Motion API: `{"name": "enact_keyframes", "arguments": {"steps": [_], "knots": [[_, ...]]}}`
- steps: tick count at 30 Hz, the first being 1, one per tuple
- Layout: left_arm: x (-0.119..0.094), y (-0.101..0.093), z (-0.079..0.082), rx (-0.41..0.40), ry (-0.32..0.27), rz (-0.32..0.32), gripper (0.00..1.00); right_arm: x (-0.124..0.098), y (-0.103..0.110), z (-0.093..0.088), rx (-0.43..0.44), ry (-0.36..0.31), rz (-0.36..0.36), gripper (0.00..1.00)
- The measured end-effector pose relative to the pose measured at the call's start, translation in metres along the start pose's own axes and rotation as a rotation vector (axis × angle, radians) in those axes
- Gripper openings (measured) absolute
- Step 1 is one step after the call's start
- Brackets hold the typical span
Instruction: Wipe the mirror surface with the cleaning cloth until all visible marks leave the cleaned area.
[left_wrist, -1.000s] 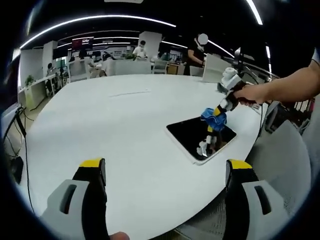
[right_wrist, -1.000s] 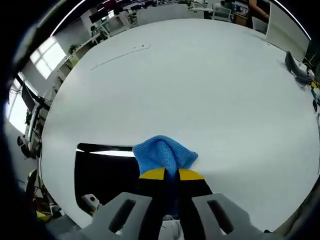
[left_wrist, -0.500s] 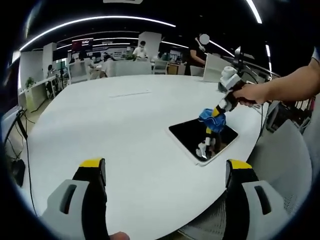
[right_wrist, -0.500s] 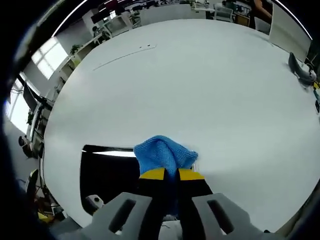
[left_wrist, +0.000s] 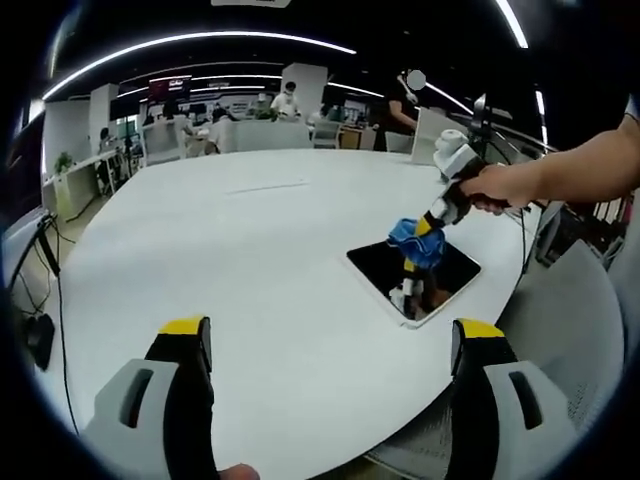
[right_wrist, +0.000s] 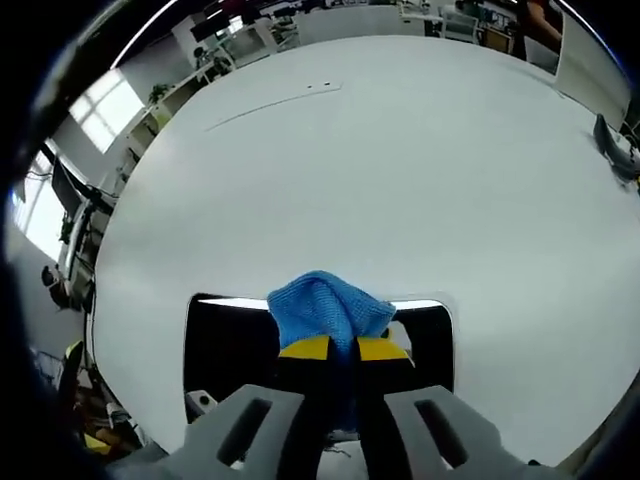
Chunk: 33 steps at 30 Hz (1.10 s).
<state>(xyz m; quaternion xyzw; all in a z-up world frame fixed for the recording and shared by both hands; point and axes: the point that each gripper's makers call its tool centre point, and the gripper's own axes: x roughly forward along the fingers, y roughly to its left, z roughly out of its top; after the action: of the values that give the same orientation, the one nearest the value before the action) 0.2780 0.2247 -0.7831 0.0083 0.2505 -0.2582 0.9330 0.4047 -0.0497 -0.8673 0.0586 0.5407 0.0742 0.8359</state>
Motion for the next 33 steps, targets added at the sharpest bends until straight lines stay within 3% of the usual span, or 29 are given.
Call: {"name": "enact_keyframes", "arguments": {"steps": [5,33], "knots": [[-0.001,0.003,-0.003,-0.004,0.004,0.006,0.99,0.002,0.011,0.0,0.016,-0.005,0.016,0.02],[-0.004,0.004,-0.004,0.003,0.018,0.006,0.99,0.021,0.077,0.007,-0.081,0.017,0.077,0.02]]}}
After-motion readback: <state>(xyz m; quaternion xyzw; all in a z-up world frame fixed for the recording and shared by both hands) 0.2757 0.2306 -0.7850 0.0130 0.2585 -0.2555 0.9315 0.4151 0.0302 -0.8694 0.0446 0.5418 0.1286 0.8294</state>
